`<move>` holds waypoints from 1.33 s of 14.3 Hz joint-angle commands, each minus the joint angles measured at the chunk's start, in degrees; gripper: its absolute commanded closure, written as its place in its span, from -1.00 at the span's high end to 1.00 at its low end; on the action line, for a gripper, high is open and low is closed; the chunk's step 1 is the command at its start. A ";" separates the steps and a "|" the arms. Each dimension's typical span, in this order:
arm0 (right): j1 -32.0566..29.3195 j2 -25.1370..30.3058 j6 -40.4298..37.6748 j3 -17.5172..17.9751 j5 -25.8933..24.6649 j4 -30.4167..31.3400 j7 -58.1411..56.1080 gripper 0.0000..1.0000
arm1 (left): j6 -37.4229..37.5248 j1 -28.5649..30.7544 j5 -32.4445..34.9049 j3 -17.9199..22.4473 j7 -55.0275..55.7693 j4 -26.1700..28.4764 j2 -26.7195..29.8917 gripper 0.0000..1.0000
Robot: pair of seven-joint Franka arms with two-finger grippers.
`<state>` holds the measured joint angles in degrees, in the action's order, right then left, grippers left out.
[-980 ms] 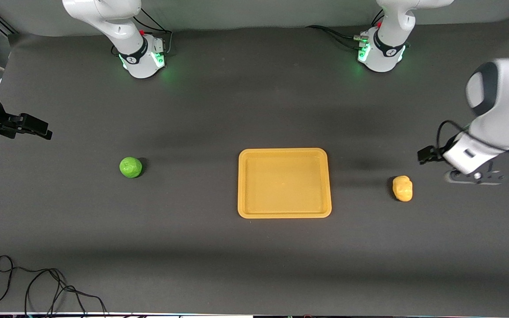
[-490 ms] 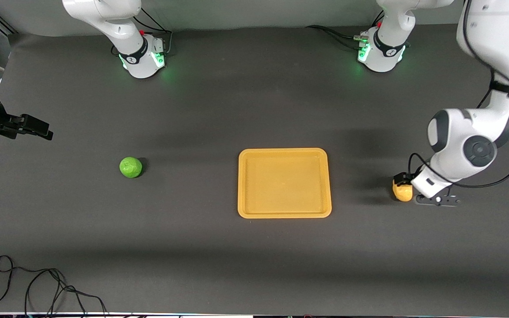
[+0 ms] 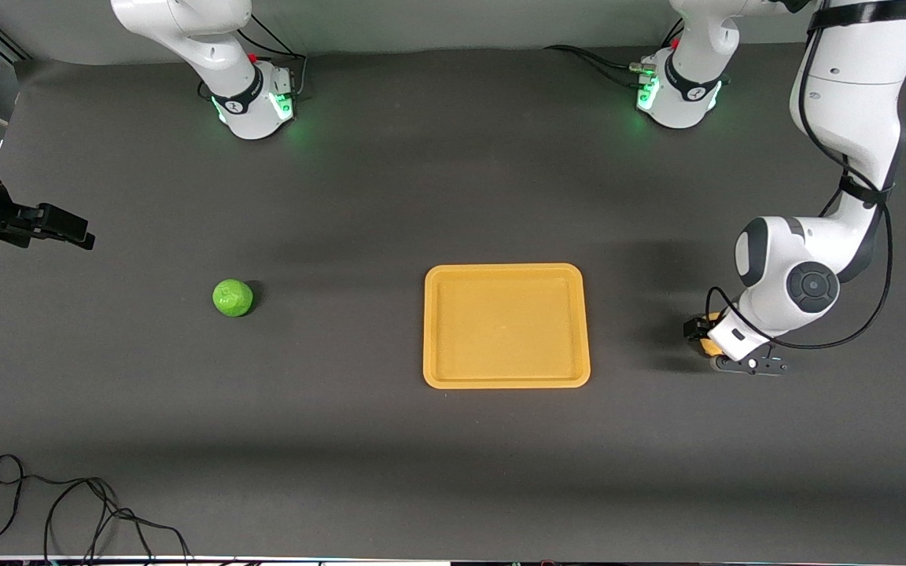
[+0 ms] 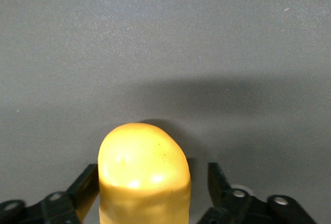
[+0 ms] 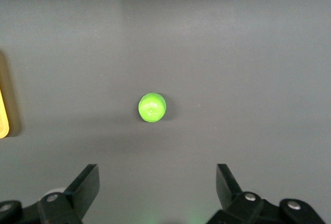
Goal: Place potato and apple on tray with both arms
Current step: 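Lower the left gripper over the potato and close on it, then carry the potato with the left gripper onto the yellow tray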
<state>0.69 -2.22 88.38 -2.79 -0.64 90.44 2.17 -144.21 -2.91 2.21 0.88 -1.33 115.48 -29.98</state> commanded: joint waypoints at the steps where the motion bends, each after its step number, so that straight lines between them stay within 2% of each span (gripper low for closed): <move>1: 0.19 -0.42 -0.14 -0.02 0.90 -0.88 1.08 1.00 | 0.95 -0.43 0.87 0.26 0.98 -0.60 0.98 -0.01; 3: 0.10 -0.42 -0.14 -0.02 0.90 -0.88 1.08 1.00 | 4.26 -0.43 0.87 0.17 1.94 -0.86 3.16 -0.33; 5: 0.10 -0.42 -0.14 -0.02 0.90 -0.88 1.17 1.00 | 11.37 -0.60 0.08 -0.27 3.35 -2.61 7.20 -0.54; 7: 0.19 -0.51 -0.05 0.07 0.90 -0.88 1.08 1.00 | 18.41 -1.30 -1.31 -1.84 6.24 -3.76 11.59 -0.56; 10: 0.10 -0.51 -0.05 -0.02 0.90 -0.88 1.08 1.00 | 23.00 -1.74 -3.17 -6.75 14.05 -4.47 15.65 -0.67; 11: 0.10 -0.51 -0.05 -0.02 0.90 -0.88 1.08 1.00 | 23.53 -1.74 -3.17 -9.47 17.38 -4.73 15.74 -0.66; 12: 0.10 -0.51 -0.05 -0.02 0.90 -0.88 1.08 1.00 | 23.10 -2.01 -2.91 -12.02 19.77 -4.73 15.40 -0.51; 13: 0.10 -0.51 -0.05 -0.02 0.90 -0.88 1.08 1.00 | 22.40 -2.88 -2.47 -13.53 20.49 -4.82 14.78 -0.10; 15: 0.10 -0.51 -0.05 -0.02 0.90 -0.88 1.08 1.00 | 19.42 -7.17 -2.38 -13.98 24.24 -4.82 13.38 -0.08; 19: 0.10 -0.42 -0.05 -0.02 0.90 -0.88 1.08 1.00 | 13.10 -13.51 2.18 -13.98 34.79 -5.00 7.41 -0.10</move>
<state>0.69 -2.32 88.41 -2.77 -0.64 90.44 2.17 -128.13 -14.12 1.93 -13.75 28.56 110.78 -19.51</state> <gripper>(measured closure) 0.000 0.361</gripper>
